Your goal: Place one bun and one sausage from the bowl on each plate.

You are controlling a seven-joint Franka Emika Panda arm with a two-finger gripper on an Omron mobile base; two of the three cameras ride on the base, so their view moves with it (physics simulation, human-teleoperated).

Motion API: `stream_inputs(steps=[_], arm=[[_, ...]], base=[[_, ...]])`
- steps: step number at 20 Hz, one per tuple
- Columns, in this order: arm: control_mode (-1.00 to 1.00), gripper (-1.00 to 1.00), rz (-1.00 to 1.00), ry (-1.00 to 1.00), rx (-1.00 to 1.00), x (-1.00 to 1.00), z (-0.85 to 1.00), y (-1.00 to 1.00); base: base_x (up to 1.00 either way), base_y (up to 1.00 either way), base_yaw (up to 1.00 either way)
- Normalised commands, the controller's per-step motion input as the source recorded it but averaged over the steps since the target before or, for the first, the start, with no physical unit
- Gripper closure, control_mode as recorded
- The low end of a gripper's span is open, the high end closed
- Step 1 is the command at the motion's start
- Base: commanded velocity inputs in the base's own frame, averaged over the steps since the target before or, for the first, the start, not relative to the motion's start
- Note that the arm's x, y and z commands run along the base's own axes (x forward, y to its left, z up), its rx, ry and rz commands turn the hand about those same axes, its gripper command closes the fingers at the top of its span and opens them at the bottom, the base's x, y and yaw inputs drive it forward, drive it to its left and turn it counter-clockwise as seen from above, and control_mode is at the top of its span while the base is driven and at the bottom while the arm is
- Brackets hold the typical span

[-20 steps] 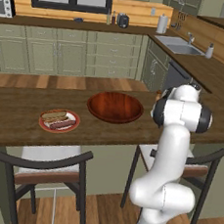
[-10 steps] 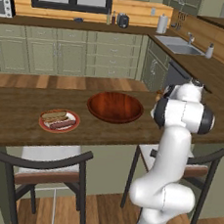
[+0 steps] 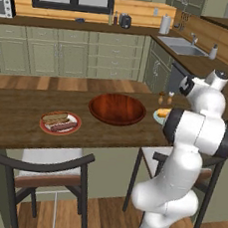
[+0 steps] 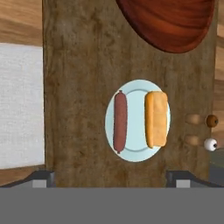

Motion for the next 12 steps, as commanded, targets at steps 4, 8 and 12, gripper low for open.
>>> stream_inputs(steps=[4,8,12], arm=[[-1.0,-1.0,0.1,-0.01,0.0,-1.0,0.63,0.83],[-1.0,-1.0,0.13,0.0,0.0,-0.99,0.62,0.9],[-1.0,-1.0,0.16,-0.05,0.0,-1.0,0.54,0.83]], base=[[0.0,0.0,0.0],[0.0,0.0,0.0],[0.0,0.0,0.0]])
